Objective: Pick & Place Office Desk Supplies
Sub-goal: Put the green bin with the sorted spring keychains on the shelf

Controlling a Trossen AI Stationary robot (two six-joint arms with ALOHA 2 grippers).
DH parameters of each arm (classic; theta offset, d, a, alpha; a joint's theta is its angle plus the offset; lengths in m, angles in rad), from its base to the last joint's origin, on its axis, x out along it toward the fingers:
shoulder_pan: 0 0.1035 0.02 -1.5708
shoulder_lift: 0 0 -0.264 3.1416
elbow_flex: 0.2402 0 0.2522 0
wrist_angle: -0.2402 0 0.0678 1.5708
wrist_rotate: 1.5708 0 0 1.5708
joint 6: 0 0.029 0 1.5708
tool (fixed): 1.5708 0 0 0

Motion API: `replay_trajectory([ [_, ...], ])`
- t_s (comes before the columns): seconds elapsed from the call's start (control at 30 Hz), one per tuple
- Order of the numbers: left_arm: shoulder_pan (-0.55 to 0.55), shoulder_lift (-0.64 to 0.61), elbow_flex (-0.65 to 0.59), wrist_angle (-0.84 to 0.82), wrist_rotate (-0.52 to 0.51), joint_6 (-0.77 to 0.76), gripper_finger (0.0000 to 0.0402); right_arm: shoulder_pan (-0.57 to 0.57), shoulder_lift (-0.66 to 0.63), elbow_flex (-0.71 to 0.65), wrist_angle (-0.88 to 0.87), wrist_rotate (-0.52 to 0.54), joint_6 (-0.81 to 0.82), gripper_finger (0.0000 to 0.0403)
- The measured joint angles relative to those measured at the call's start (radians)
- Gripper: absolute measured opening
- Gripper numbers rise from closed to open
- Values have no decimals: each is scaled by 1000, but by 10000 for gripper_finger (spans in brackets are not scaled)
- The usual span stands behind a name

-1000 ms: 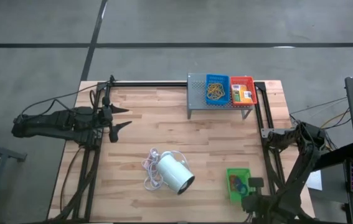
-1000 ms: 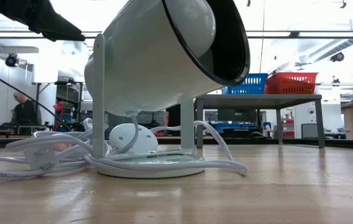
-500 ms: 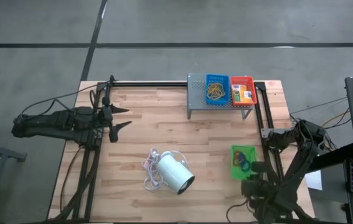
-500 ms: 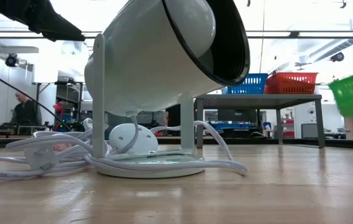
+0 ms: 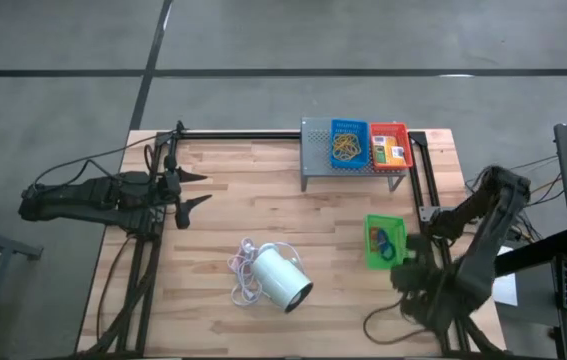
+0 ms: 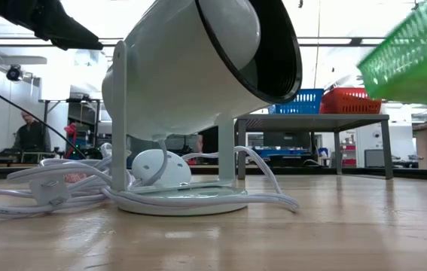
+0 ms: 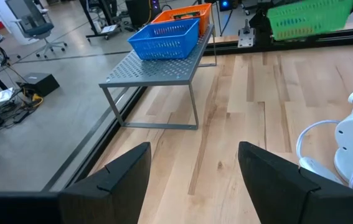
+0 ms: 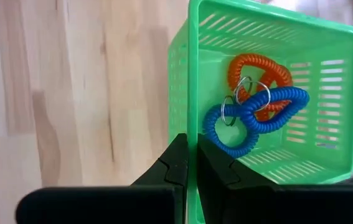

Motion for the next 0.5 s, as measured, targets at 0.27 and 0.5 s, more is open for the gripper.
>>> replay_trajectory([
  [0.27, 0, 0, 0, -4, 0, 0, 244, -155, -243, 5, -3, 55, -177, 13],
  [0.5, 0, 0, 0, -6, 0, 0, 244, -461, -321, 5, 6, 34, -479, 13],
])
